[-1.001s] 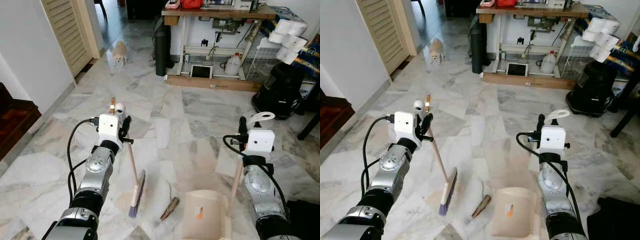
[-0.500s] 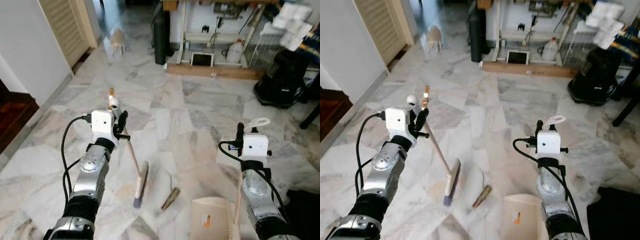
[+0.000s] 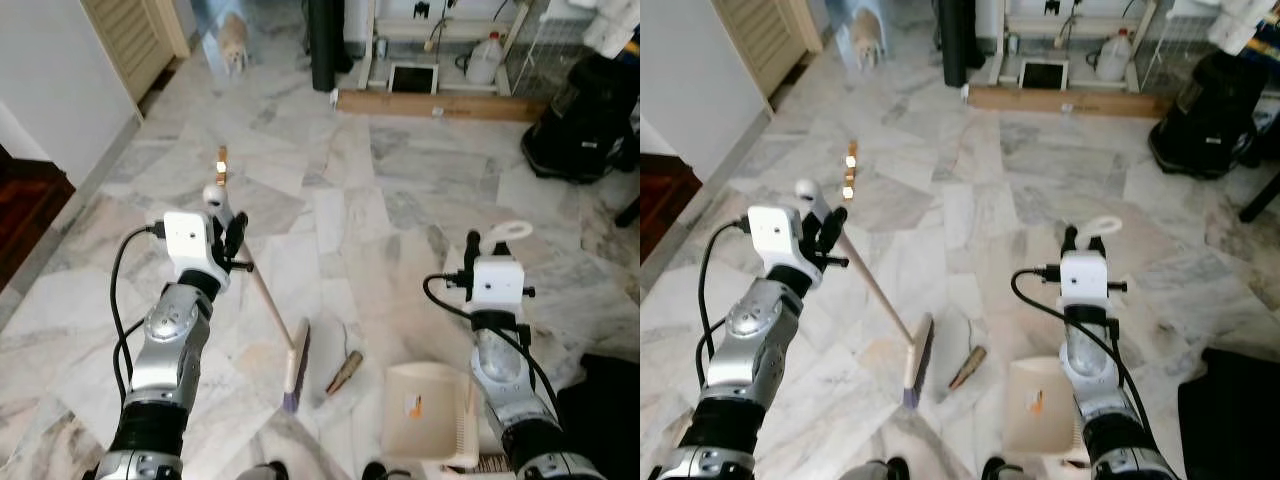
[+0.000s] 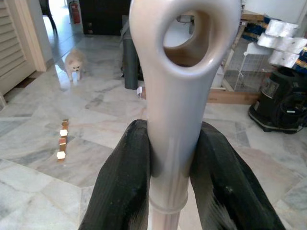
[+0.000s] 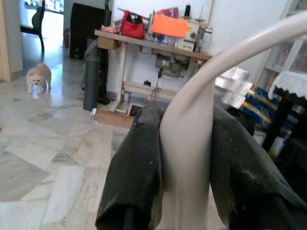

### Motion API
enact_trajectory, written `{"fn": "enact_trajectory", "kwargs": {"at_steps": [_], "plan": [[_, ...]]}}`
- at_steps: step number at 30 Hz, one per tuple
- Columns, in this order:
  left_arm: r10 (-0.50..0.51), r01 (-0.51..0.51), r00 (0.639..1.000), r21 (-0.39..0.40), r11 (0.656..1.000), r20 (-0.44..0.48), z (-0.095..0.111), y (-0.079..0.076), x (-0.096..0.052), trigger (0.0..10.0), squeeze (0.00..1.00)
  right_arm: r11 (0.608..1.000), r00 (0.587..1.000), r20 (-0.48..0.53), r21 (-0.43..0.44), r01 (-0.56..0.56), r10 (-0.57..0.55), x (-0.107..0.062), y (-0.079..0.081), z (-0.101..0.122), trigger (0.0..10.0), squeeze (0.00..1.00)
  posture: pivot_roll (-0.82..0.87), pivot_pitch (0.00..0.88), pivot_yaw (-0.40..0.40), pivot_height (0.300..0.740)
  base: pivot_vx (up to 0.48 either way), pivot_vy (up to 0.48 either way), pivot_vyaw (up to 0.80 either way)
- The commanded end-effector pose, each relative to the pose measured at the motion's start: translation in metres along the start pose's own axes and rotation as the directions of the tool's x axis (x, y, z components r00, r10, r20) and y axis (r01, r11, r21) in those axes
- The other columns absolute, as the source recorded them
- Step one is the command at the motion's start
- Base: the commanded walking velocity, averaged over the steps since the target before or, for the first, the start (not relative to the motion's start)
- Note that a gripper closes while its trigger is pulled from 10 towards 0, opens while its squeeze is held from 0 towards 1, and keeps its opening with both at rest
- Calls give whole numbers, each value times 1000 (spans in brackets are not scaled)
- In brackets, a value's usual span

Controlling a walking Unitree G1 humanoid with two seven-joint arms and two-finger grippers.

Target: Sweep floor

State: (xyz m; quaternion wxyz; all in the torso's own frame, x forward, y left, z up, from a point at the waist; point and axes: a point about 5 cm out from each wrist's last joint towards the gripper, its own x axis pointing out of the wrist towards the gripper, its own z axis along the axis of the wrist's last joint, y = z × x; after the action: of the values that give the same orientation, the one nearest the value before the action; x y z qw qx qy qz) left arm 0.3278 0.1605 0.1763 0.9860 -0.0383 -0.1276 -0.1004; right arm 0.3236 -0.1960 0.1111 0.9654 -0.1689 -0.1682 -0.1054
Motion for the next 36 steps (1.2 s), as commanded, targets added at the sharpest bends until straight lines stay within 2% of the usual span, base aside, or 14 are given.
{"fn": "enact_trajectory", "kwargs": {"at_steps": [1,13,16,19,21,26,30,33,34,36], "plan": [[9,-10,1000,11,1000,18,8,6,-4,10000,0,1000,1000,11,-6,-15,15,-1,4,1,10000,0,180,260,74,740,0,0,0],[4,-6,1000,-58,998,-23,26,5,-11,10000,0,999,999,-13,-8,-35,35,-21,16,-10,10000,0,255,342,121,740,0,0,0],[-27,21,998,-108,994,-53,26,1,-10,10000,0,999,999,-15,-6,-33,32,-24,18,-11,10000,0,261,354,127,740,0,0,0],[-78,66,992,-117,991,-96,23,-5,-11,10000,0,1000,999,-13,-8,-30,30,-25,18,-12,10000,0,259,361,129,740,0,0,0],[-177,152,971,-161,975,-158,17,-17,-13,10000,0,999,1000,-12,-15,-29,29,-24,16,-12,10000,0,251,367,128,740,0,0,0],[-280,236,943,-227,945,-183,15,-38,-14,10000,0,999,1000,-8,-20,-30,30,-24,16,-12,10000,0,247,372,125,740,0,0,0],[-305,247,935,-287,926,-180,19,-44,-13,10000,0,999,999,-8,-19,-32,32,-23,16,-12,10000,0,248,373,125,740,0,0,0],[-319,255,930,-303,918,-185,19,-46,-13,10000,0,999,999,-11,-19,-35,34,-23,17,-12,10000,0,249,373,125,740,0,0,0],[-320,246,931,-348,905,-175,22,-50,-12,10000,0,999,999,-15,-18,-37,37,-24,18,-12,10000,0,250,374,126,740,0,0,0],[-321,242,932,-376,895,-166,24,-52,-11,10000,0,999,999,-17,-16,-39,38,-24,18,-13,10000,0,250,374,126,740,0,0,0]]}}
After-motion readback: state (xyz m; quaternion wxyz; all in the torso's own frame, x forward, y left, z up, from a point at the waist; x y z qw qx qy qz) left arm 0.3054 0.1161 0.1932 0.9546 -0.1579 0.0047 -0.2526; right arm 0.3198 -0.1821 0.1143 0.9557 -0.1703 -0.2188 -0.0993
